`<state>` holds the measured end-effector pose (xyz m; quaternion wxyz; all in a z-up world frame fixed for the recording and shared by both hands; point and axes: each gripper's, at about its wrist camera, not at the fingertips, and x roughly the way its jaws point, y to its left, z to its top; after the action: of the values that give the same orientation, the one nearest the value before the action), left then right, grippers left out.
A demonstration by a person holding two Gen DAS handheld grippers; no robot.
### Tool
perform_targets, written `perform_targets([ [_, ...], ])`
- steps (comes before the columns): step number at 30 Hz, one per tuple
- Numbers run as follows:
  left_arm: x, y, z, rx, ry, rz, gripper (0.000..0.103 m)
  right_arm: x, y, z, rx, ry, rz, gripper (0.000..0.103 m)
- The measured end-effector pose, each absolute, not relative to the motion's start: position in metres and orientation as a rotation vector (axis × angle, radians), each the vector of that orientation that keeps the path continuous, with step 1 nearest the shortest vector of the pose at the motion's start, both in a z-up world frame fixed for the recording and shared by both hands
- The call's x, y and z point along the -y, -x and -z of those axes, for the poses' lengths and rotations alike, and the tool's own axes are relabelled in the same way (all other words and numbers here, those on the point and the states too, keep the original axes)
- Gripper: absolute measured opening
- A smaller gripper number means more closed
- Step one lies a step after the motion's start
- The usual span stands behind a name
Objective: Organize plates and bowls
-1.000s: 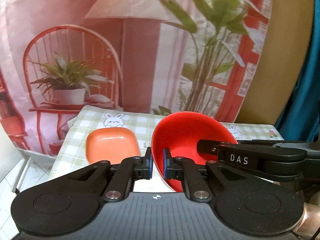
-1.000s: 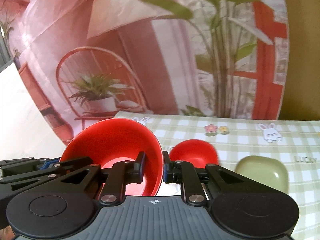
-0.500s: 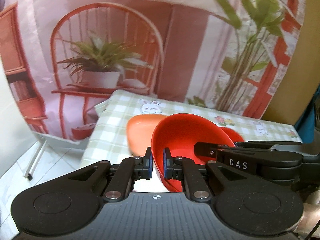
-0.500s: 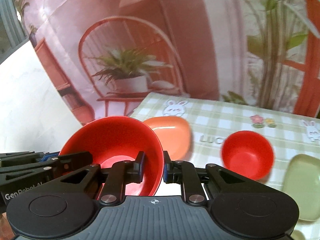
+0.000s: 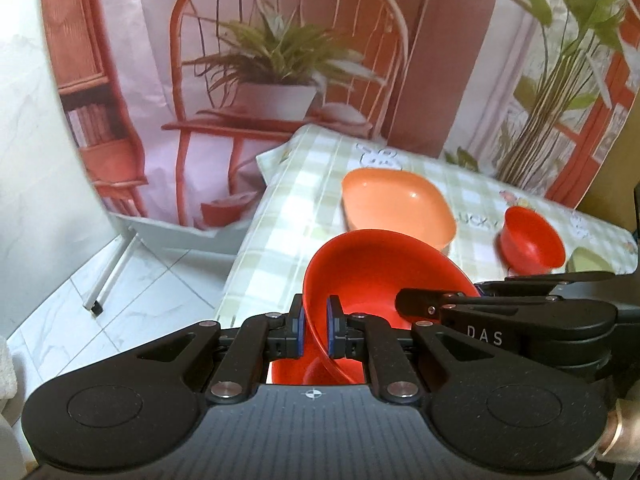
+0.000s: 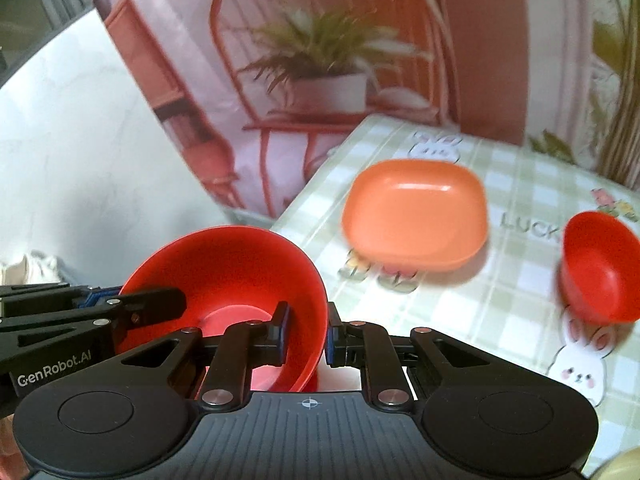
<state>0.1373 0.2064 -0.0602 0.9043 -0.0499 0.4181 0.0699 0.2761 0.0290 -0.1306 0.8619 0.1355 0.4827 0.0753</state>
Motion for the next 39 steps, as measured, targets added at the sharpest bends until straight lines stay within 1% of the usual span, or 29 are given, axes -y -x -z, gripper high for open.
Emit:
perform_targets([
  [11,-0.211,-0.135,0.076,-0.890,0.084,-0.178,0.011,-0.041,-0.271,0.151,-1.065,-0.255,-0.170,0.015],
  [19,-0.216,-0.135,0.085,-0.908,0.103,-0.201,0.011,-0.049,-0.270,0.155,-1.069,-0.205,-0.175,0.014],
  [29,-0.214,-0.142,0.082,-0.879,0.141,-0.213,0.011,-0.047,-0.267,0.159,-1.071,-0.198,-0.165,0.013],
  [31,-0.210,-0.144,0.076,-0.850,0.154,-0.189,0.011,-0.042,-0.264,0.153,-1.038,-0.207,-0.172,0.015],
  [36,-0.185,-0.157,0.060,-0.784,0.171,-0.112,0.012,-0.003,-0.257,0.134,-0.922,-0.220,-0.119,0.023],
  [37,-0.179,-0.160,0.058,-0.771,0.173,-0.100,0.013,0.011,-0.256,0.130,-0.899,-0.241,-0.091,0.025],
  [39,-0.164,-0.169,0.053,-0.749,0.183,-0.071,0.018,0.037,-0.255,0.125,-0.867,-0.268,-0.031,0.028],
])
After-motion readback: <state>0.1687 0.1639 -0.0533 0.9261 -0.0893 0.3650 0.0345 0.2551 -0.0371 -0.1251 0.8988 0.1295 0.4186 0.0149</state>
